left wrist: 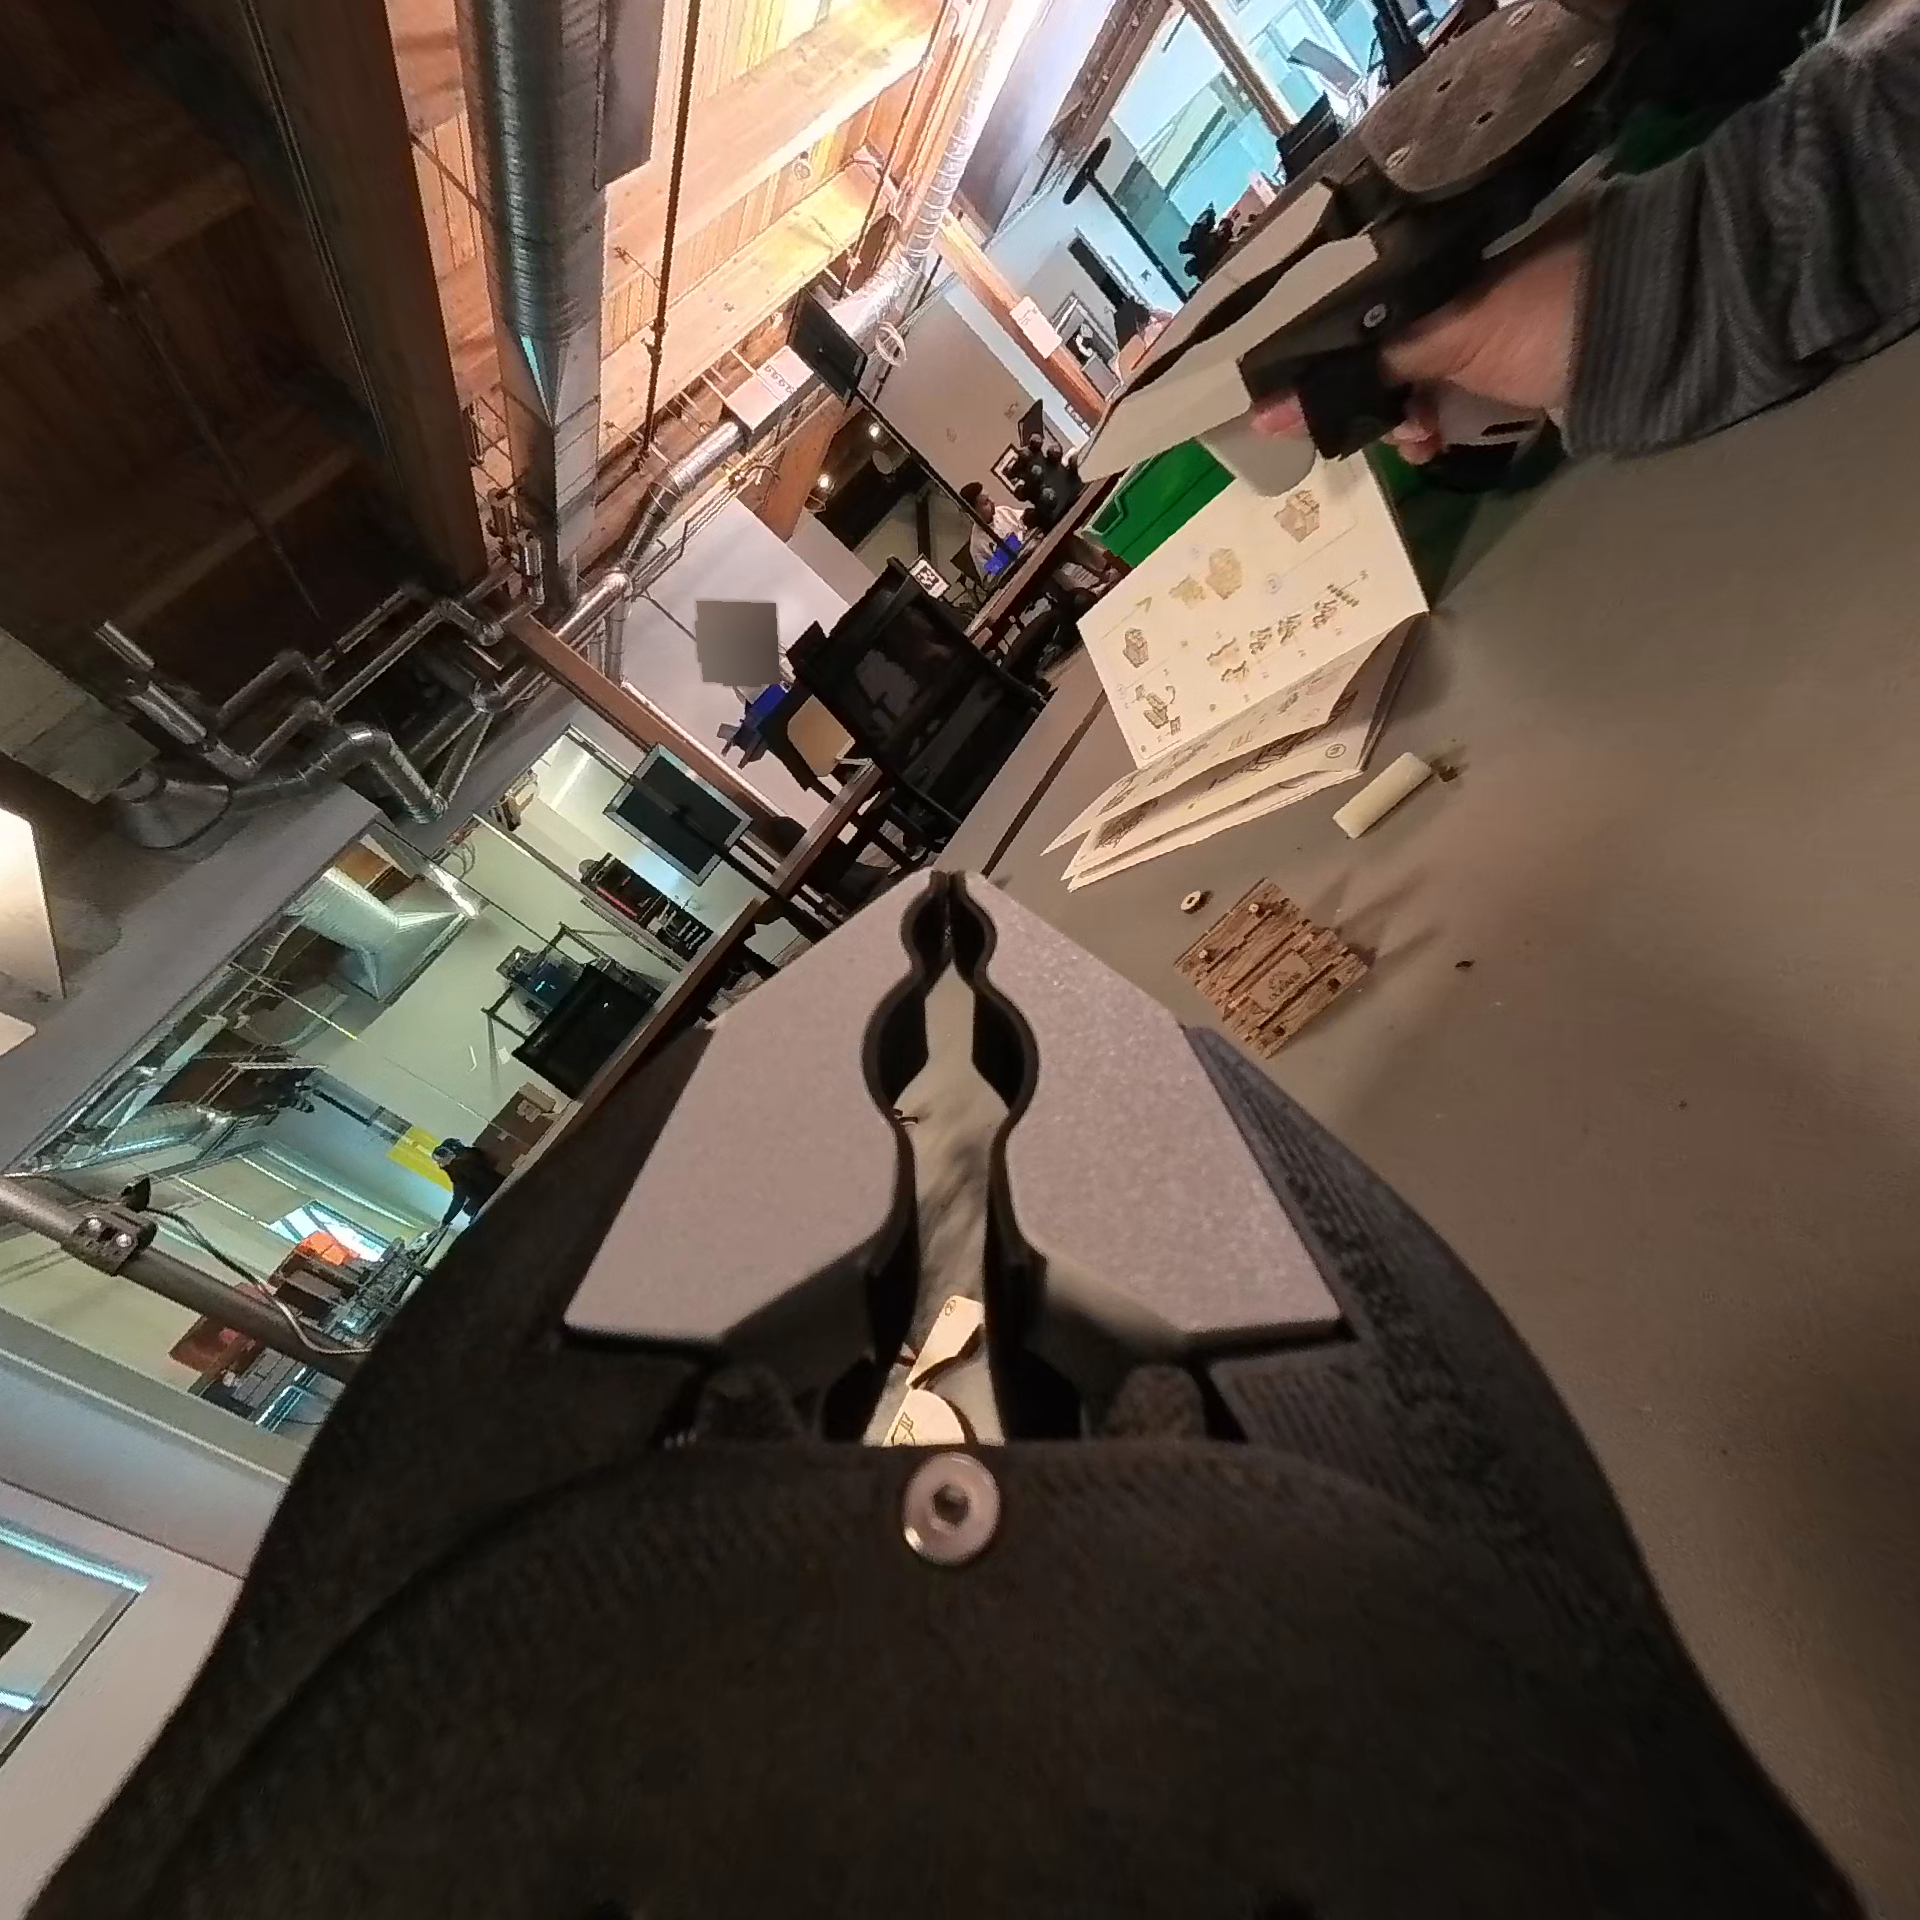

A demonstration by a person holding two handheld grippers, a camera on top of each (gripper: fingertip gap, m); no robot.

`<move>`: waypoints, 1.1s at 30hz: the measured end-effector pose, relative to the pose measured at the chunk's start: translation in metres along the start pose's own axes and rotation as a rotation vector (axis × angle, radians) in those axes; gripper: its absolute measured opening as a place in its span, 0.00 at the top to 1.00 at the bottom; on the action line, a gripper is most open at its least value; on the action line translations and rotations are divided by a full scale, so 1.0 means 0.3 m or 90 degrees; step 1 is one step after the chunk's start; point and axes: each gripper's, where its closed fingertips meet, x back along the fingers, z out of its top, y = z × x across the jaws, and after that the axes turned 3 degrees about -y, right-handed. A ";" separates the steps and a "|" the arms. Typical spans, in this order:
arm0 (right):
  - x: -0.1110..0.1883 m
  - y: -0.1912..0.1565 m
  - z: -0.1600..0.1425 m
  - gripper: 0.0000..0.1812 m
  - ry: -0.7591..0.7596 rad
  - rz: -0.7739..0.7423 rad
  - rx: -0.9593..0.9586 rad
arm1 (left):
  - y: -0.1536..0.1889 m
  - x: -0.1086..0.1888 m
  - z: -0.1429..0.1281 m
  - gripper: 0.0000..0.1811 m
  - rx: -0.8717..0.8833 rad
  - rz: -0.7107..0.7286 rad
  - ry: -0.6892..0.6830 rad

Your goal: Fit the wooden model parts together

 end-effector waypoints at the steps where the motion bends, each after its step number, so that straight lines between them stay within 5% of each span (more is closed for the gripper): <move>1: 0.000 0.000 0.000 1.00 0.000 0.001 -0.001 | 0.000 0.000 0.000 1.00 0.000 0.000 0.000; 33: -0.024 -0.063 -0.017 1.00 -0.024 0.052 0.034 | 0.030 -0.042 0.004 1.00 0.008 -0.019 -0.008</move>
